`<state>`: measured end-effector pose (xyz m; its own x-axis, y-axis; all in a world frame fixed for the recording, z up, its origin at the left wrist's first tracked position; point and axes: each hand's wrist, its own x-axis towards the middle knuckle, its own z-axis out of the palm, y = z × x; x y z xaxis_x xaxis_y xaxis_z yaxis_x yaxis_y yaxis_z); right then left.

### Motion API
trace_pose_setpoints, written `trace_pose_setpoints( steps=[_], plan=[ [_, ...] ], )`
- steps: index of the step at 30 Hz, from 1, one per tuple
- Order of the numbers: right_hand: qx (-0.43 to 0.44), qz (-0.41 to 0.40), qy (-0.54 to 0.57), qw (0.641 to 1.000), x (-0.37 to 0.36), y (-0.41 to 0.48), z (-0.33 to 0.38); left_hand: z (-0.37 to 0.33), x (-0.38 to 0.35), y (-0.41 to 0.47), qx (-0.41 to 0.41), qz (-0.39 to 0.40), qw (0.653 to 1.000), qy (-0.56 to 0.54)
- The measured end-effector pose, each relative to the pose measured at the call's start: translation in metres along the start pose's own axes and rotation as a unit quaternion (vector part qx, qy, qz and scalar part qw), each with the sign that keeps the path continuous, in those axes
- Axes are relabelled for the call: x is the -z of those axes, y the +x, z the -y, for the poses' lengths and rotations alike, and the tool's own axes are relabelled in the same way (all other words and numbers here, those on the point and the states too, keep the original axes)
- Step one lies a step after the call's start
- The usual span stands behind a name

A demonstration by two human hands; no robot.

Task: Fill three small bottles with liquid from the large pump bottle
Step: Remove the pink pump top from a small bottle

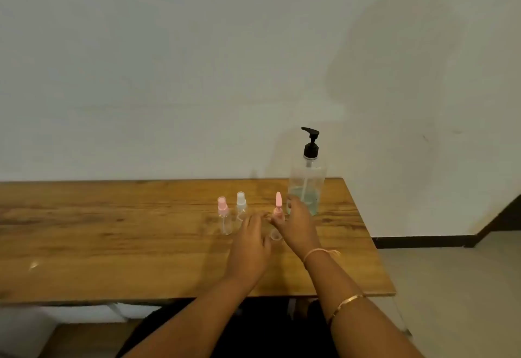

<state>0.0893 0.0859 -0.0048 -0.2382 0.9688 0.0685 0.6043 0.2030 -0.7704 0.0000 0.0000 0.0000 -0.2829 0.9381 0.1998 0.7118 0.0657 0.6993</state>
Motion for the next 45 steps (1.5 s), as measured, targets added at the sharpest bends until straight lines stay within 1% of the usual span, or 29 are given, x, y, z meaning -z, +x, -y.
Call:
trace_pose_setpoints(
  steps=[4, 8, 11, 16, 21, 23, 27, 30, 32, 35, 38, 40, 42, 45],
  plan=[
    [-0.014, -0.002, -0.014, 1.0, -0.015, 0.012, -0.006, 0.014, -0.016, 0.013, 0.041, 0.002, 0.999, -0.03],
    [0.008, -0.025, -0.041, 0.999, -0.022, 0.019, -0.014, 0.024, -0.028, 0.022, 0.079, 0.007, 0.995, -0.052],
    [0.02, -0.038, -0.042, 0.998, -0.021, 0.018, -0.02, 0.025, -0.033, 0.035, 0.119, 0.023, 0.991, -0.059],
    [0.008, -0.01, -0.015, 1.0, -0.013, 0.018, -0.02, 0.025, -0.03, 0.053, 0.176, 0.07, 0.977, -0.097],
    [-0.005, 0.0, -0.025, 1.0, -0.013, 0.018, -0.016, 0.031, -0.021, 0.065, 0.169, 0.111, 0.976, -0.083],
    [-0.009, 0.006, -0.03, 0.999, -0.013, 0.018, -0.013, 0.034, -0.018, 0.067, 0.175, 0.114, 0.974, -0.083],
    [0.003, 0.017, -0.032, 0.999, -0.011, 0.02, -0.008, 0.034, -0.017, 0.066, 0.19, 0.101, 0.969, -0.122],
    [0.015, 0.031, -0.025, 0.999, -0.013, 0.019, -0.006, 0.033, -0.022, 0.06, 0.171, 0.112, 0.976, -0.078],
    [0.019, 0.035, -0.018, 0.999, -0.014, 0.017, -0.007, 0.033, -0.026, 0.058, 0.158, 0.117, 0.978, -0.069],
    [0.017, 0.038, -0.003, 0.999, -0.014, 0.018, -0.01, 0.034, -0.033, 0.057, 0.148, 0.103, 0.981, -0.069],
    [0.016, 0.035, 0.027, 0.999, -0.015, 0.021, -0.012, 0.037, -0.039, 0.061, 0.16, 0.054, 0.981, -0.092],
    [0.004, 0.029, 0.063, 0.998, -0.016, 0.022, -0.012, 0.039, -0.042, 0.064, 0.151, 0.035, 0.985, -0.079],
    [0.005, 0.014, 0.052, 0.999, -0.019, 0.023, -0.014, 0.041, -0.046, 0.065, 0.139, 0.03, 0.987, -0.073],
    [0.018, -0.008, 0.021, 1.0, -0.023, 0.025, -0.018, 0.044, -0.049, 0.063, 0.13, 0.029, 0.987, -0.093]
  ],
)
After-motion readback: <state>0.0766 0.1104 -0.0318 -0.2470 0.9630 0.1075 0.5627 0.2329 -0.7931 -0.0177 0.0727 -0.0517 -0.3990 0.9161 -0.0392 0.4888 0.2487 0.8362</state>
